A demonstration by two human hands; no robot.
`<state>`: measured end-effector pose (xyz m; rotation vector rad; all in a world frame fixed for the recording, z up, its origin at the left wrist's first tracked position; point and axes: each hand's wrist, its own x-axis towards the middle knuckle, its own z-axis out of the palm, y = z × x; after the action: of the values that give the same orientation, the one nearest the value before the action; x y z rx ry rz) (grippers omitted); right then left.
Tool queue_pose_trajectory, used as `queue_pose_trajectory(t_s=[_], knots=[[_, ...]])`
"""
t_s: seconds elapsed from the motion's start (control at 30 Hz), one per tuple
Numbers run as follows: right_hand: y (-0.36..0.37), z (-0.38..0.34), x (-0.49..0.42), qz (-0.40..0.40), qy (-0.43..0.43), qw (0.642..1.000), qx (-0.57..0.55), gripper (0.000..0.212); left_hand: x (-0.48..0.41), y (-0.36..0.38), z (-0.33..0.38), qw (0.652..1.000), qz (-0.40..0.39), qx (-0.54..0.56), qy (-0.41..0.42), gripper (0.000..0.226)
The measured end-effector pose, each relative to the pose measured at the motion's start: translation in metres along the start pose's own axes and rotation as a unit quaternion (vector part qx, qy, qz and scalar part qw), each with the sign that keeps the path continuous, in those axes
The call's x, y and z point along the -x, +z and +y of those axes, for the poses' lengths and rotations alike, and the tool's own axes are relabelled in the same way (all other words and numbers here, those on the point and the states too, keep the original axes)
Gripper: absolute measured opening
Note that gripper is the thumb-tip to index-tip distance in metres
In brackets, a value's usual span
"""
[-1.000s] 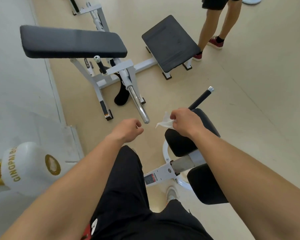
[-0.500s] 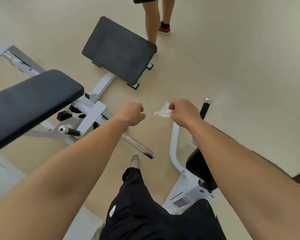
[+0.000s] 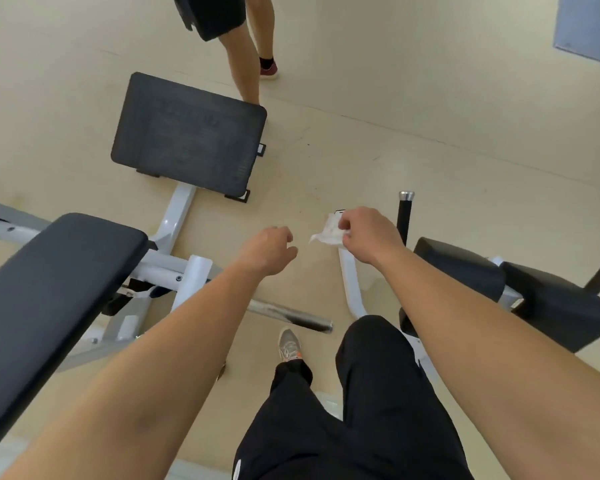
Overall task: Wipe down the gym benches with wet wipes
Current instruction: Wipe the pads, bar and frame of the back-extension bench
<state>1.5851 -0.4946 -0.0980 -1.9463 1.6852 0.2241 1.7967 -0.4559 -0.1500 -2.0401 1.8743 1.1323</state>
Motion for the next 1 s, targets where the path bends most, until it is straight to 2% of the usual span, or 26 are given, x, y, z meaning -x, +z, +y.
queue_pose_trajectory(t_s=[0.3,0.53,0.63,0.8,1.0], knots=[[-0.006,0.025,0.023,0.023,0.052,0.997,-0.054,0.035,0.005,-0.019,0.033,0.998,-0.003,-0.043,0.046,0.039],[-0.012,0.085,0.060,0.055,0.094,0.989,-0.098,0.028,-0.012,-0.021,0.112,0.985,-0.003,-0.136,0.107,0.039],[-0.006,0.114,0.094,0.075,0.147,0.979,-0.122,0.027,-0.013,-0.003,0.148,0.974,-0.029,-0.166,0.150,0.037],[0.026,0.153,0.170,0.098,0.270,0.943,-0.166,0.028,-0.008,0.042,0.187,0.937,-0.090,-0.233,0.246,0.037],[0.089,0.155,0.265,0.144,0.422,0.864,-0.232,0.024,0.022,0.096,0.208,0.853,-0.160,-0.326,0.374,0.039]])
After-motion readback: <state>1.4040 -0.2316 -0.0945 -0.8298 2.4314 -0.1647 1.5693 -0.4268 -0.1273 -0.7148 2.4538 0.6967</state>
